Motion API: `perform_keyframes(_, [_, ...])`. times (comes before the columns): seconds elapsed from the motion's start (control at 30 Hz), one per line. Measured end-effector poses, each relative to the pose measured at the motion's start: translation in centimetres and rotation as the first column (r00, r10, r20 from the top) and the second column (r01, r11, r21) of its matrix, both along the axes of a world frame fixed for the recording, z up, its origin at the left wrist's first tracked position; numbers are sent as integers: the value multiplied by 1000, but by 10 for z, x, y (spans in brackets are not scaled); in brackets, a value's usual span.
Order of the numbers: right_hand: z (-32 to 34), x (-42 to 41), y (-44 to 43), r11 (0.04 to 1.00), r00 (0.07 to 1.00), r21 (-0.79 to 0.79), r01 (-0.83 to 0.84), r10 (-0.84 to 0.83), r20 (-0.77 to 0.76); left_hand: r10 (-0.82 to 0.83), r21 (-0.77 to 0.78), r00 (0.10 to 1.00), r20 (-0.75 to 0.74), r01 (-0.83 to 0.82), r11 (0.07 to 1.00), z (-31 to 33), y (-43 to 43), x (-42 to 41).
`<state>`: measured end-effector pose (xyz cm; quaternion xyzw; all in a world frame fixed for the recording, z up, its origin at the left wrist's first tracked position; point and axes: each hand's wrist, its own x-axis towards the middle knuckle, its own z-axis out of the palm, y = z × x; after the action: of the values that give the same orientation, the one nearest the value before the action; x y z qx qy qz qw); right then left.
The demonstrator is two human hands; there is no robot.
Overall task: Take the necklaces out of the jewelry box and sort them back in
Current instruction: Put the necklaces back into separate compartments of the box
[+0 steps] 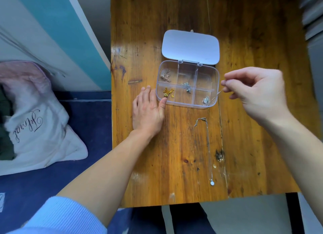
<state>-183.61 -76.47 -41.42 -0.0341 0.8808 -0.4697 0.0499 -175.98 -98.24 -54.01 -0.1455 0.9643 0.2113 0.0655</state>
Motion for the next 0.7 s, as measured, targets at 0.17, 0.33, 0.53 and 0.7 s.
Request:
perform_keyframes(0.17, [-48,-15,-13,959,974,253,-130,76,213,-2,-5,1000,-1,2,1000,-2,0,0])
perform_keyframes(0.33, [-60,-26,-25,838,981,510,-192,152,118,-4,-6,1000,-8,4,1000,-2,0,-1])
perform_keyframes(0.53, [-83,-41,-60,624,922,707,-333,371,108,-7,-9,1000,3,7,1000,-2,0,0])
perform_keyframes(0.7, [-84,-46,-51,650,913,688,-323,406,44,-4,4,1000,-10,4,1000,-2,-2,-1])
